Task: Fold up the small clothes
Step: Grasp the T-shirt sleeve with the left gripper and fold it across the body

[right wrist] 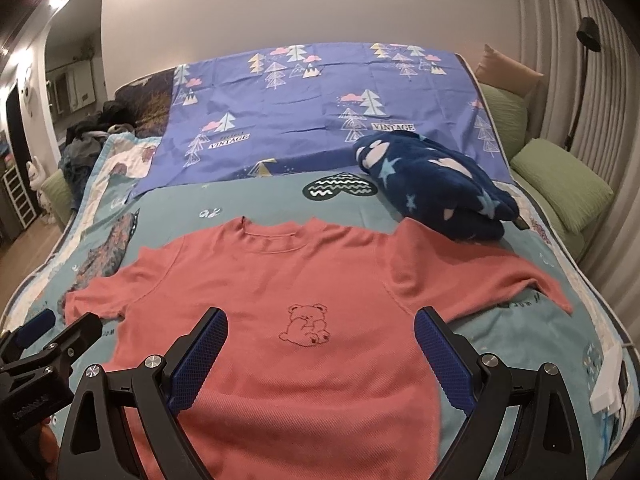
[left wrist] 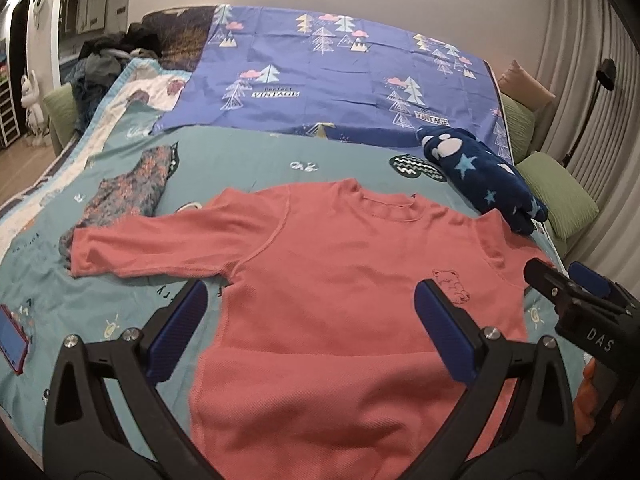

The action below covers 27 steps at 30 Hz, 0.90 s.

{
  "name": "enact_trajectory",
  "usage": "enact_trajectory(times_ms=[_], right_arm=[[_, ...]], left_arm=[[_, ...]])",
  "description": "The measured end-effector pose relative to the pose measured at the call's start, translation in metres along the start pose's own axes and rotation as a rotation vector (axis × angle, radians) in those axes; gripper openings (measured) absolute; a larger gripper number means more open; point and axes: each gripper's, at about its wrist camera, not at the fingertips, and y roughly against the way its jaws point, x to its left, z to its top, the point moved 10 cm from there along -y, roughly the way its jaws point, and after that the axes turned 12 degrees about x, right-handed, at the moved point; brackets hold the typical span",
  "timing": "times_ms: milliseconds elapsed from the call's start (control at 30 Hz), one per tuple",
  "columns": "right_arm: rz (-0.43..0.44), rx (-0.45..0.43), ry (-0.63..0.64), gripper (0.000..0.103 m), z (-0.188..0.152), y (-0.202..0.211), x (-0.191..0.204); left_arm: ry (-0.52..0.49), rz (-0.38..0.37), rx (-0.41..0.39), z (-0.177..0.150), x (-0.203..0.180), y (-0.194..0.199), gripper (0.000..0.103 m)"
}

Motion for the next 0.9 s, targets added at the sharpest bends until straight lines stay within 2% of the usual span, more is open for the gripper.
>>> enact_trajectory(times_ms=[133,233,367,467,533,567,700,800,900], right_arm=[[0.005,0.021,0.014,0.096,0.006,-0.014,0.007],[0.010,0.040,0.025,0.096,0.008,-0.026,0.010],[0.012,0.074,0.032,0.096,0.010,-0.045,0.014],[0.033,0.102,0.031,0.096,0.011,-0.056,0.018],[0.031,0.106,0.039,0.096,0.012,-0.061,0.019],[0.026,0.107,0.044,0.096,0.013,-0.064,0.019],[0.025,0.121,0.053,0.096,0.015,-0.076,0.022],[0.027,0.133,0.053,0.096,0.016,-0.086,0.024],[0.027,0.142,0.055,0.096,0.018,-0.094,0.025]], left_arm=[[0.053,-0.017,0.037,0.001,0.026,-0.019,0.103],[0.110,0.007,0.050,0.003,0.058,-0.033,0.103],[0.198,0.054,0.059,0.002,0.117,-0.051,0.100],[0.298,0.050,0.088,-0.001,0.166,-0.070,0.097],[0.425,0.018,0.107,-0.008,0.209,-0.085,0.092],[0.492,-0.001,0.116,-0.012,0.226,-0.092,0.085],[0.751,-0.122,0.135,-0.028,0.284,-0.119,0.068],[0.907,-0.192,0.123,-0.036,0.310,-0.138,0.066],[1.013,-0.215,0.094,-0.039,0.331,-0.155,0.066]])
